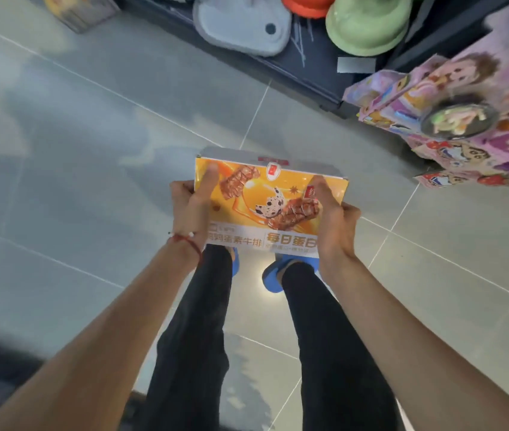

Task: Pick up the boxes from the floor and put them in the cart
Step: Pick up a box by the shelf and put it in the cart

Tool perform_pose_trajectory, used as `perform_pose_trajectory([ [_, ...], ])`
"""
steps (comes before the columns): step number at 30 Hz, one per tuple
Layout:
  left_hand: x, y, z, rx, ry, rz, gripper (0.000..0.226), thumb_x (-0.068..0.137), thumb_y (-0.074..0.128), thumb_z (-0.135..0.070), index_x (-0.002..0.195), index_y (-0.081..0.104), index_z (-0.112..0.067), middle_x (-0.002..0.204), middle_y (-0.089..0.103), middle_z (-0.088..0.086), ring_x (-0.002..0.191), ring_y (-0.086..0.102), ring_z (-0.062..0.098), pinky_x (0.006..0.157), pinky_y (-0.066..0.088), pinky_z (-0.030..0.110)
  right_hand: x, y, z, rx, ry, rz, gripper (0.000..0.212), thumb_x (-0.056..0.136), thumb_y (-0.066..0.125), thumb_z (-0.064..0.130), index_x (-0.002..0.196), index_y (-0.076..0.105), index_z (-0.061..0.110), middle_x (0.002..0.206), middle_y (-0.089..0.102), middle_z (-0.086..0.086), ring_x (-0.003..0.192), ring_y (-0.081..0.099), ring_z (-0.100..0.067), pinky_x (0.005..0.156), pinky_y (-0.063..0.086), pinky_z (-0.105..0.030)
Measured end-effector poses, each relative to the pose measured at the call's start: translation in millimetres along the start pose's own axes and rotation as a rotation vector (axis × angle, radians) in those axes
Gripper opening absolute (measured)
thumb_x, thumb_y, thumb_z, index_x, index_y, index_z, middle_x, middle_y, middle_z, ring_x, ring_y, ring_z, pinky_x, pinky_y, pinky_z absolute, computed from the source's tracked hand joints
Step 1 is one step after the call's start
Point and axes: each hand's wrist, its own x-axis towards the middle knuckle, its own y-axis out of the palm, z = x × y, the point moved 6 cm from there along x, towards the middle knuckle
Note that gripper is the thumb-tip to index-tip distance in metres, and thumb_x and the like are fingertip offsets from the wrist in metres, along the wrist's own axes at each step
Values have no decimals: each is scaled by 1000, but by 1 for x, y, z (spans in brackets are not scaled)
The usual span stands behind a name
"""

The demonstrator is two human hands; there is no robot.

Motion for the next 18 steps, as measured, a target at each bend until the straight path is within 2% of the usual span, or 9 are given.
perform_pose_trajectory([
  [2, -29, -23, -24, -67, 39, -53, 33, 76, 65, -55, 79, 60, -23, 70, 69, -13, 68, 70, 6, 62, 56, 25, -41, -2, 17, 8, -21, 12, 32, 88, 76, 53, 88, 56, 27, 88, 74, 5, 92, 76, -24, 85, 62, -50],
  [4, -60, -46, -43, -74, 47, -92, 35, 76, 63, -63, 79, 65, -28, 64, 68, -18, 64, 70, -1, 58, 56, 25, -81, -1, 36, 17, -41, 48, 32, 90, 74, 52, 88, 54, 27, 94, 75, 0, 96, 76, -25, 91, 60, -53],
  [5, -77, -57, -53, -77, 32, -111, 44, 72, 63, -70, 83, 58, -28, 68, 69, -17, 67, 71, 0, 62, 56, 28, -99, -1, 44, 19, -52, 62, 34, 91, 73, 53, 90, 52, 26, 101, 74, -4, 98, 75, -25, 94, 59, -54],
  [7, -107, -76, -68, -99, -26, -145, 66, 60, 61, -84, 89, 43, -27, 92, 72, -6, 83, 73, 11, 77, 58, 37, -132, -4, 61, 26, -88, 89, 34, 93, 70, 53, 93, 50, 27, 106, 71, -5, 98, 74, -22, 97, 58, -53],
  [10, -153, -102, -92, -127, -89, -200, 79, 49, 56, -91, 92, 40, -27, 120, 67, 11, 103, 69, 23, 94, 53, 49, -176, -12, 80, -22, -132, 134, 37, 92, 69, 55, 102, 46, 28, 116, 68, -6, 100, 73, -18, 98, 58, -49],
  [12, -179, -115, -105, -161, -98, -228, 78, 49, 59, -88, 92, 40, -26, 123, 65, 13, 107, 67, 26, 96, 51, 50, -203, -18, 90, -47, -126, 167, 50, 90, 71, 56, 117, 44, 24, 121, 66, -8, 102, 73, -20, 98, 58, -50],
  [14, -203, -125, -115, -179, -85, -252, 75, 53, 61, -83, 98, 43, -26, 117, 67, 12, 102, 68, 26, 88, 53, 44, -225, -25, 98, -67, -125, 217, 60, 91, 72, 54, 132, 42, 22, 124, 67, -9, 104, 73, -24, 99, 57, -52],
  [16, -225, -133, -122, -206, -48, -256, 75, 59, 62, -76, 111, 49, -24, 110, 69, 7, 96, 69, 25, 80, 52, 38, -248, -31, 107, -112, -156, 278, 60, 90, 71, 53, 137, 45, 26, 133, 63, -9, 109, 72, -26, 102, 56, -54],
  [18, -246, -141, -130, -219, -12, -245, 74, 66, 58, -71, 125, 54, -26, 116, 68, 8, 102, 70, 26, 92, 53, 42, -270, -37, 116, -150, -192, 340, 63, 84, 72, 56, 137, 49, 28, 138, 59, -10, 113, 70, -27, 104, 54, -54],
])
